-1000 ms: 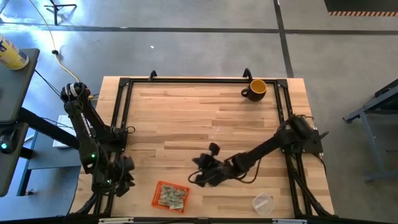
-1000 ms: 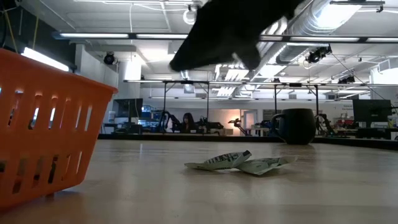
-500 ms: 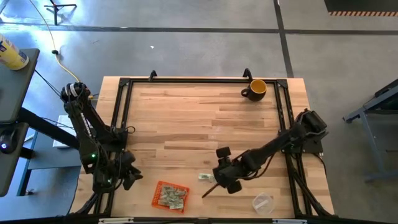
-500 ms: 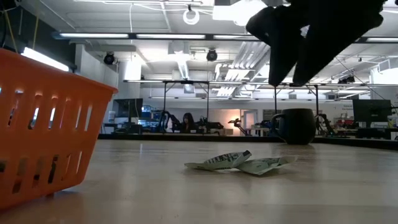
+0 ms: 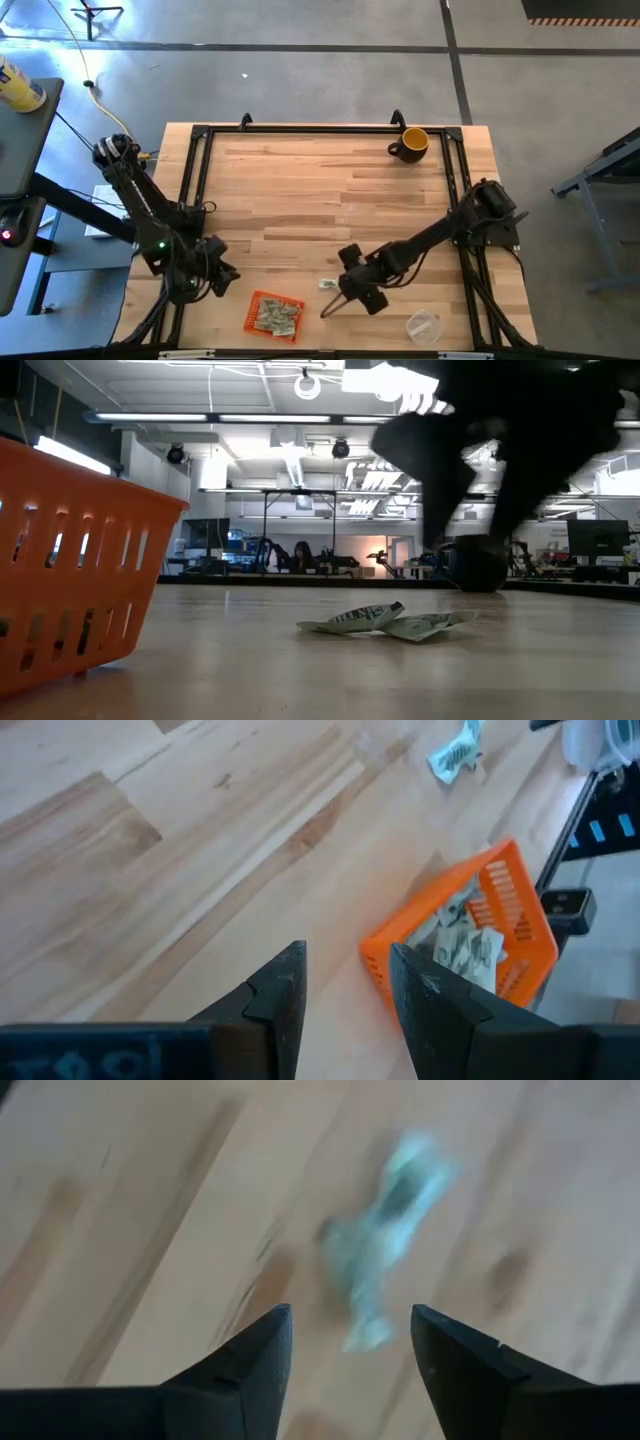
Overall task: Pick and place items into bin
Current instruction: Put the right white stevia packet into the orange bin
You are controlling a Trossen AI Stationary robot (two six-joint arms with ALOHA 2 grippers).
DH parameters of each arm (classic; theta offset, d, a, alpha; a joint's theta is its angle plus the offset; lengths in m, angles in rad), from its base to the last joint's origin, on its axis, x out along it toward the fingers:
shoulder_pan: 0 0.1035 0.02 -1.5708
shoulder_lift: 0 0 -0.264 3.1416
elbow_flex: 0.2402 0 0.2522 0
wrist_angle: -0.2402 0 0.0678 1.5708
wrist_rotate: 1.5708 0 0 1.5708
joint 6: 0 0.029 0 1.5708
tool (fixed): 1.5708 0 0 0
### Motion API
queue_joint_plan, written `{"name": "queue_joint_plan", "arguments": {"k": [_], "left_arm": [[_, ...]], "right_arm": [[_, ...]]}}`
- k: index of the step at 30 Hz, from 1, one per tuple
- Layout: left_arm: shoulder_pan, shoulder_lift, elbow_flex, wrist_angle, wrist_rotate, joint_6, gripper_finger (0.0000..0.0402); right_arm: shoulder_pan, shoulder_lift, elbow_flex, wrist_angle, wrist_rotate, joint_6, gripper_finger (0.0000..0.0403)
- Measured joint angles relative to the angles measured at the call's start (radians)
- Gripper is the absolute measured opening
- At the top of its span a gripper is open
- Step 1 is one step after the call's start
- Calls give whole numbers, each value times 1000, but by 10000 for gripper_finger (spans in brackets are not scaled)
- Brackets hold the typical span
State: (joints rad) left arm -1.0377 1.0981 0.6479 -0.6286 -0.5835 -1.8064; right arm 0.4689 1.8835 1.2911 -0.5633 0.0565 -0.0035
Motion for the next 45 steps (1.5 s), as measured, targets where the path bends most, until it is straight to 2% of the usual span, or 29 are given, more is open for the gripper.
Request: {"name": "queue_joint_plan", "arguments": {"k": [3,8,17,23,31,37,40,42,45], "left_arm": [[11,0,0,0,1,22,179],[10,0,0,2,31,26,179],[10,0,0,-3,53,50,179],[10,0,0,-5,53,55,179],[10,0,0,-10,54,56,179],[10,0,0,-9,61,73,179],[10,0,0,-11,62,82,179],[10,0,0,-11,61,93,179],[10,0,0,-7,61,123,179]], "right_arm": [[-20,18,5,53,11,-25,199],[-40,60,1,40,-46,-21,200],[-47,106,3,85,-34,-24,192],[-50,133,6,24,-35,-5,148],[-49,126,18,-30,-1,6,12],[-38,71,129,-131,12,29,8],[-36,74,215,-162,-76,54,5],[-51,87,259,-99,-161,93,9],[-66,119,332,-21,-181,114,10]]}}
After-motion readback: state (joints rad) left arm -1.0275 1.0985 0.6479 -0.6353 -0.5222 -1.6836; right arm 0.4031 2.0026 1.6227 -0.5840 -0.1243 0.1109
